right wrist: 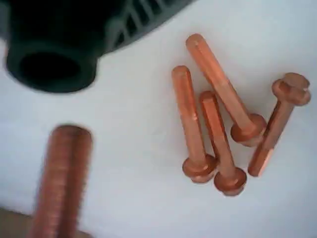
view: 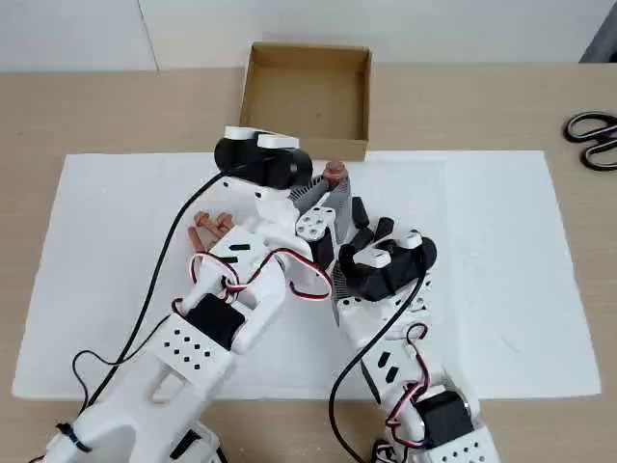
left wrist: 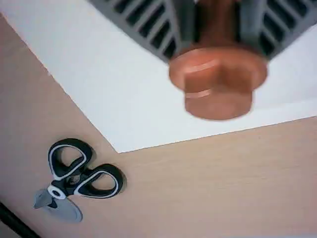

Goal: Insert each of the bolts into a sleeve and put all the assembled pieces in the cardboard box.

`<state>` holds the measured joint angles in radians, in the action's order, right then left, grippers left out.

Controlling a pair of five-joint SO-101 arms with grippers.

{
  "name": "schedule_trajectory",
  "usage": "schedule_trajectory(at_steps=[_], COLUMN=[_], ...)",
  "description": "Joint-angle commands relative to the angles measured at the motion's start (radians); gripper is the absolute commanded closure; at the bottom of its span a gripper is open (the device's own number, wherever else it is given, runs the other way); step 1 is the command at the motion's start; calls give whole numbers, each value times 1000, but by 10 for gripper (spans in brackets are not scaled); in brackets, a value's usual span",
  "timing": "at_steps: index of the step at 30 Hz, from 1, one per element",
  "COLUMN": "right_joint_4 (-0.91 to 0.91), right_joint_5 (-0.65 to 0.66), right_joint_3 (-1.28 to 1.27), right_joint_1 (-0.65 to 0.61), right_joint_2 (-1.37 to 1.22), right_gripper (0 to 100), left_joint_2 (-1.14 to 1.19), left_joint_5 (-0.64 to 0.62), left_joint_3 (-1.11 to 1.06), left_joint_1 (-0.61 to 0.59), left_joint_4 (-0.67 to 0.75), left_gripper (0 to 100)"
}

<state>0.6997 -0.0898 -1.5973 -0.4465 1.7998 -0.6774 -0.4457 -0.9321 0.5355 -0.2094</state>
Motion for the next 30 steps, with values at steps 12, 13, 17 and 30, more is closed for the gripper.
schedule_trajectory(at_steps=[12,13,17,30], right_joint_4=[-30,-30,-30,-27], right_joint_5=[-9,-9,-9,-9], right_joint_3=[3,3,3,5], right_joint_1=[-4,-4,-4,-62], right_joint_2=[8,8,8,8], right_gripper=[995,995,995,995], left_joint_2=[-109,-114,-118,-118], left_joint_5=[-12,-12,-14,-14], left_joint_3=[-68,-74,-79,-79], left_joint_1=[49,49,48,46], left_joint_4=[28,29,31,34], left_gripper=[994,994,994,994])
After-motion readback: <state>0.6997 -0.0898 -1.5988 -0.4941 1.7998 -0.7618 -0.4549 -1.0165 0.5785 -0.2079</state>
